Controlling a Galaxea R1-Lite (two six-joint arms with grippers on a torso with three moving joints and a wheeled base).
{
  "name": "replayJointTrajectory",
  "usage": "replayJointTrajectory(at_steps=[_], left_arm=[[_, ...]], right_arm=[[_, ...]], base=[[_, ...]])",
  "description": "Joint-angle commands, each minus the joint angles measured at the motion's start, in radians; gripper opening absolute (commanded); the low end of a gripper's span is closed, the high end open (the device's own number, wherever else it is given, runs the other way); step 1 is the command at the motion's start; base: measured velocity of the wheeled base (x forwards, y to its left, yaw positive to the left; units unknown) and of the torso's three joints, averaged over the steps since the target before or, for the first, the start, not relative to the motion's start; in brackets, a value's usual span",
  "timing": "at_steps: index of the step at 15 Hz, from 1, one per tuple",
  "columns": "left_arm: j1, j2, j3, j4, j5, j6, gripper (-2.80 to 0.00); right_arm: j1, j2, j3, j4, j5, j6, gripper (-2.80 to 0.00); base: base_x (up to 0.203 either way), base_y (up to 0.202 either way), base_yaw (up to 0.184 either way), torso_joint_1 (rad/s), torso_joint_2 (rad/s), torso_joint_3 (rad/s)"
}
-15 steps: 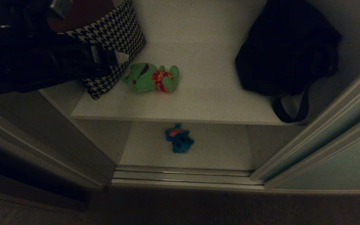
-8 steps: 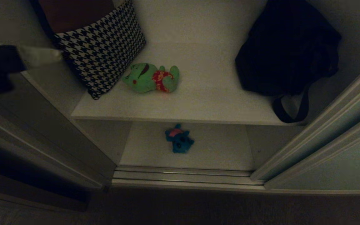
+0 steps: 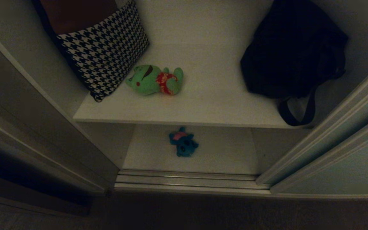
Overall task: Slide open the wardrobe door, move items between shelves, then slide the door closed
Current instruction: Place the blue doll on the higher shelf
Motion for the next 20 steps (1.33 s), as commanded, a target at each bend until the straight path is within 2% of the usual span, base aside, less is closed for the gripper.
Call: replayJointTrajectory(at_steps=[1,4,5,7,10,13,15,20], left_arm=[[0.032,-0.174,0.114,0.002,-0.003,0.016,0.00],[0.050,-0.285,0.248,-0.001,-0.043,0.059,0.00],[0.052,-0.315,0.287,-0.001,-0.049,0.065,-2.80],[0.052,-0.357,0.351,-0.005,-0.055,0.069,-2.80],[0.052,-0.357,0.424,-0.036,-0.051,0.041,-2.80],[0.052,-0.357,0.444,-0.096,-0.044,0.036,-2.80],[0.052,-0.357,0.462,-0.134,-0.016,0.033,-2.80],[0.052,-0.357,0.463,-0.145,-0.016,0.011,-2.80]], right_arm=[[0.000,-0.003,0.000,-0.001,0.000,-0.001,-2.80],[0.000,-0.003,0.000,-0.001,0.000,-0.001,-2.80],[0.000,-0.003,0.000,-0.001,0.000,-0.001,-2.80],[0.000,-0.003,0.000,-0.001,0.000,-0.001,-2.80],[0.000,-0.003,0.000,-0.001,0.000,-0.001,-2.80],[0.000,-0.003,0.000,-0.001,0.000,-0.001,-2.80],[0.000,-0.003,0.000,-0.001,0.000,-0.001,-2.80],[0.000,-0.003,-0.002,-0.001,0.000,-0.001,-2.80]], base=[[0.000,0.000,0.000,0.000,0.00,0.000],[0.000,0.000,0.000,0.000,0.00,0.000],[0.000,0.000,0.000,0.000,0.00,0.000],[0.000,0.000,0.000,0.000,0.00,0.000],[0.000,0.000,0.000,0.000,0.00,0.000],[0.000,0.000,0.000,0.000,0.00,0.000],[0.000,0.000,0.000,0.000,0.00,0.000],[0.000,0.000,0.000,0.000,0.00,0.000]])
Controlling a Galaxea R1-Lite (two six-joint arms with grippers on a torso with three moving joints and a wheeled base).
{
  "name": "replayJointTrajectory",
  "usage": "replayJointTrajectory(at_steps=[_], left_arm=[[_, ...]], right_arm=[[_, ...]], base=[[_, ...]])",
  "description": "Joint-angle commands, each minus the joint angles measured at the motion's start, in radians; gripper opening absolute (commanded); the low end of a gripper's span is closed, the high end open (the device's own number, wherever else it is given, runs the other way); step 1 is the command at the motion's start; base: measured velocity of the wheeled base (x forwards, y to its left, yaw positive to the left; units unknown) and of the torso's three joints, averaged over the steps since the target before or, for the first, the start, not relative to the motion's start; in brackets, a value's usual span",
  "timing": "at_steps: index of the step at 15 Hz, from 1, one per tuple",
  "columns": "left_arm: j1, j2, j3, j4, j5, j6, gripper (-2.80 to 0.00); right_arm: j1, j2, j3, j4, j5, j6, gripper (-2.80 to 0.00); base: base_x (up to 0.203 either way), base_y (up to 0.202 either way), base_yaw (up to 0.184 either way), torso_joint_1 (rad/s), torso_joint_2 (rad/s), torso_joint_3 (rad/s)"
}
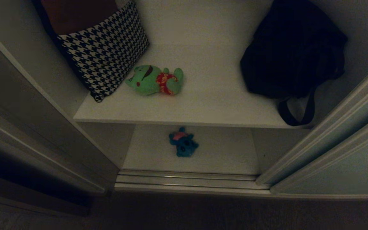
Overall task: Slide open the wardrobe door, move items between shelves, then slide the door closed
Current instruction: Place the blue doll on the higher shelf
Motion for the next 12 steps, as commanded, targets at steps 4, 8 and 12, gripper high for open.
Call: replayJointTrajectory(at_steps=[4,8,12], left_arm=[[0.000,0.004,0.002,0.001,0.001,0.000,-2.80],[0.000,0.004,0.002,0.001,0.002,0.001,-2.80],[0.000,0.004,0.002,0.001,0.002,0.003,-2.80]], right_arm=[[0.001,-0.003,-0.001,0.000,0.000,-0.001,-2.80],[0.001,-0.003,0.000,0.000,0.000,-0.001,-2.80],[0.001,-0.003,-0.001,0.000,0.000,-0.001,-2.80]], base=[[0.000,0.000,0.000,0.000,0.00,0.000],[-0.116,0.000,0.001,0.002,0.00,0.000],[-0.195,0.000,0.000,0.000,0.00,0.004]])
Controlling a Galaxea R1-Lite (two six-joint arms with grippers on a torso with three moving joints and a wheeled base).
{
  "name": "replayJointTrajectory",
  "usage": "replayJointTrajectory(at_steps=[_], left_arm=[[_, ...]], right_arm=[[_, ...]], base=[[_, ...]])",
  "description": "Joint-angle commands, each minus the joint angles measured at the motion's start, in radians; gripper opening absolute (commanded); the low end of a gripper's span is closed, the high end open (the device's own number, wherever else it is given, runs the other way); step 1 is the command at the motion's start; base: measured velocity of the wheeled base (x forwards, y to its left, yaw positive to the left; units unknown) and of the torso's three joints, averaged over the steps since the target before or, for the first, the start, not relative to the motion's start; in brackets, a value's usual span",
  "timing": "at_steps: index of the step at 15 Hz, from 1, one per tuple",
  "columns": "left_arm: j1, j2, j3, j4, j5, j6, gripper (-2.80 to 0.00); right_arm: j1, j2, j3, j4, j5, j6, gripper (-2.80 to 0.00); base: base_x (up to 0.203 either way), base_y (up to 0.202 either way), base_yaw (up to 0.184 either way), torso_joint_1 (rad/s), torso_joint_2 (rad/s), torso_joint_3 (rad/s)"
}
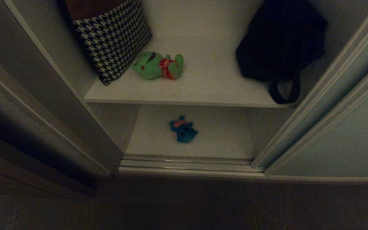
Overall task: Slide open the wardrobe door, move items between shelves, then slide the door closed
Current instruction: Place the blue doll on the higher shelf
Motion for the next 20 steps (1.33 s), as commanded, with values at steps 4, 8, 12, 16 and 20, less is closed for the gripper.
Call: replayJointTrajectory(at_steps=[4,8,12,16,20], left_arm=[[0.000,0.004,0.003,-0.002,0.000,0.008,-2.80],[0.000,0.004,0.012,-0.034,0.000,-0.002,-2.80],[0.000,0.004,0.012,-0.036,0.002,-0.005,-2.80],[0.000,0.004,0.012,-0.034,0.000,-0.010,-2.80],[0.000,0.004,0.012,-0.034,0.000,-0.010,-2.80]], right_arm=[[0.000,-0.003,0.000,-0.001,0.000,0.000,-2.80],[0.000,-0.003,0.000,-0.001,0.000,0.000,-2.80],[0.000,-0.003,0.000,-0.001,0.000,0.000,-2.80],[0.000,-0.003,0.000,-0.001,0.000,0.000,-2.80],[0.000,-0.003,-0.001,-0.001,0.000,0.000,-2.80]], base=[[-0.116,0.000,-0.001,0.000,0.00,0.004],[0.000,0.000,0.000,0.000,0.00,0.000],[0.000,0.000,0.000,0.001,0.00,-0.052],[0.000,0.000,0.000,0.003,0.00,-0.180],[0.000,0.000,0.000,0.002,0.00,-0.198]])
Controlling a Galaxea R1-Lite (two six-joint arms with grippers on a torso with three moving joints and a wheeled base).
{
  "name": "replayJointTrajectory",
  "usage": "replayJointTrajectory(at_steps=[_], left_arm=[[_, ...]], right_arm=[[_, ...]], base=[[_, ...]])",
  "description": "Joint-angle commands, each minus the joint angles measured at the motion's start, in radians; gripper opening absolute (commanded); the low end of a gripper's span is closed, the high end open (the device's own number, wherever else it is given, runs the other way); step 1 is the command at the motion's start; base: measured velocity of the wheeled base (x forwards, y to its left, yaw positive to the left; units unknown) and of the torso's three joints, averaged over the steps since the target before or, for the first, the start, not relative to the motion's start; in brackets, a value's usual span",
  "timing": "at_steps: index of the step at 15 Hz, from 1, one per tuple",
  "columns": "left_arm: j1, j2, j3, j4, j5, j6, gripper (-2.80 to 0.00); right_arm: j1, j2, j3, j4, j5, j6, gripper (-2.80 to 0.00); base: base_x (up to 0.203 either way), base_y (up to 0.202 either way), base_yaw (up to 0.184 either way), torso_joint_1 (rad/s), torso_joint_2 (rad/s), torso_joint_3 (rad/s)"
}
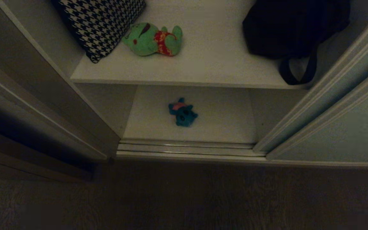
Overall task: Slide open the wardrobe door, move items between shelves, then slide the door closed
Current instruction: Place the blue doll on the higher shelf
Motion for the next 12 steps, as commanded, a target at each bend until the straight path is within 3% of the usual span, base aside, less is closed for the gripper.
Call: replayJointTrajectory(at_steps=[1,12], left_arm=[[0.000,0.003,0.000,0.002,0.000,0.000,-2.80],[0.000,0.003,-0.002,0.003,0.000,0.000,-2.80]], right_arm=[[0.000,-0.003,0.000,-0.001,0.001,-0.001,-2.80],[0.000,-0.003,0.000,-0.001,0.001,-0.001,-2.80]], base=[[0.000,0.000,0.000,0.007,0.01,-0.194],[0.000,0.000,0.000,0.003,0.00,-0.197]])
